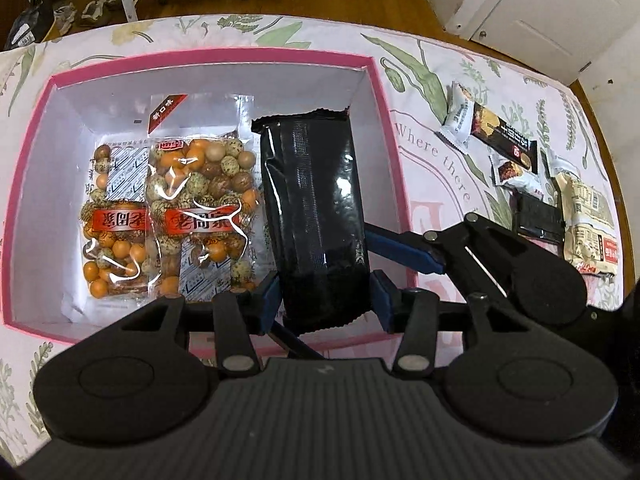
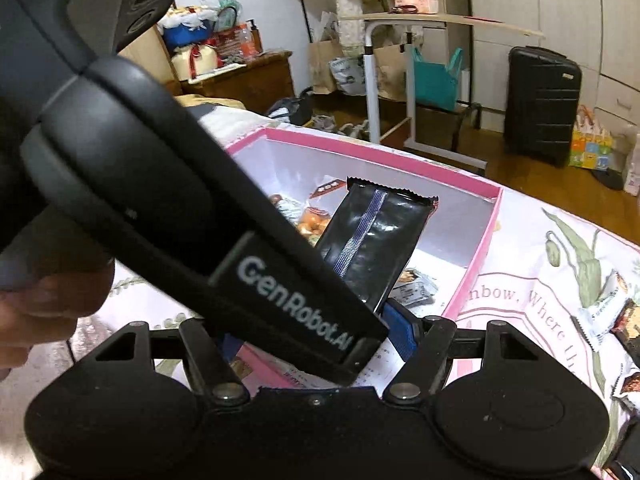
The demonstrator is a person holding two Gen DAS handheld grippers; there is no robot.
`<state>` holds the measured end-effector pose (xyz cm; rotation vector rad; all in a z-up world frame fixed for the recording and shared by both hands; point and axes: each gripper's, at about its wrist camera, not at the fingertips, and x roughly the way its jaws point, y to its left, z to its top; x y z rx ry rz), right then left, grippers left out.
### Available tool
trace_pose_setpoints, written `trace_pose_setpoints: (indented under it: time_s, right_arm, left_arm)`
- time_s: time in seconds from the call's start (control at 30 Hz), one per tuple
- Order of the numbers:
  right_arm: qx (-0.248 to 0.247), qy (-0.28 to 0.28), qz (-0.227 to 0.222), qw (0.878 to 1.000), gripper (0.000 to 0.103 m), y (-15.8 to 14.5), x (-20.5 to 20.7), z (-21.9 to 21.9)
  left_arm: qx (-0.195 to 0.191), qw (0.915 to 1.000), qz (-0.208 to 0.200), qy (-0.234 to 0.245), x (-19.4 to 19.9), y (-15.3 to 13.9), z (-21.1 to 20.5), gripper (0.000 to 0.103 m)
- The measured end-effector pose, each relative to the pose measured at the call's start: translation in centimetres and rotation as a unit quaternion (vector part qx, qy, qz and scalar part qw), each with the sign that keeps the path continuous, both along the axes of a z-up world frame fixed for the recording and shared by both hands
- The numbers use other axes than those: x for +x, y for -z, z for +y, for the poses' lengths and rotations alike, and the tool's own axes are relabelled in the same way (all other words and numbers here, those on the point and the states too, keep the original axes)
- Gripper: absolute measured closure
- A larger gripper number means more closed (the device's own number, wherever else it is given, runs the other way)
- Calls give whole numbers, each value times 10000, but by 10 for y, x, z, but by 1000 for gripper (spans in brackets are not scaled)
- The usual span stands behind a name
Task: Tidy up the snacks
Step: 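Carry the black bar into the pink box and open the left gripper, then move the right gripper to the beige snack bag and grasp it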
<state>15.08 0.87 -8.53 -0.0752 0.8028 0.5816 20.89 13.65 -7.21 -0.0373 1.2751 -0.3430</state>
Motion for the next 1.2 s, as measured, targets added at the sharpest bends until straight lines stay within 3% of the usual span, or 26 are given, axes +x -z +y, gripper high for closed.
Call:
trace_pose_setpoints:
  time_s: [0.3, 0.57, 0.77, 1.2]
  right_arm:
    - [-196, 105, -260, 9994, 20, -11, -15, 1]
    - [-51, 109, -403, 9991, 20, -38, -65, -23]
    - [156, 354, -225, 9990, 20, -55, -87, -68]
    - [-40, 1385, -101, 9903, 20, -74, -103, -178]
  left_arm:
    - [-153, 9992, -247, -278, 0, 1, 24, 52]
    - [-298, 9975, -640, -41, -34, -23, 22, 52]
    - [-352, 9964, -708, 307, -61, -47, 2, 50]
    - [-383, 9870, -1169, 1030, -96, -98, -58, 48]
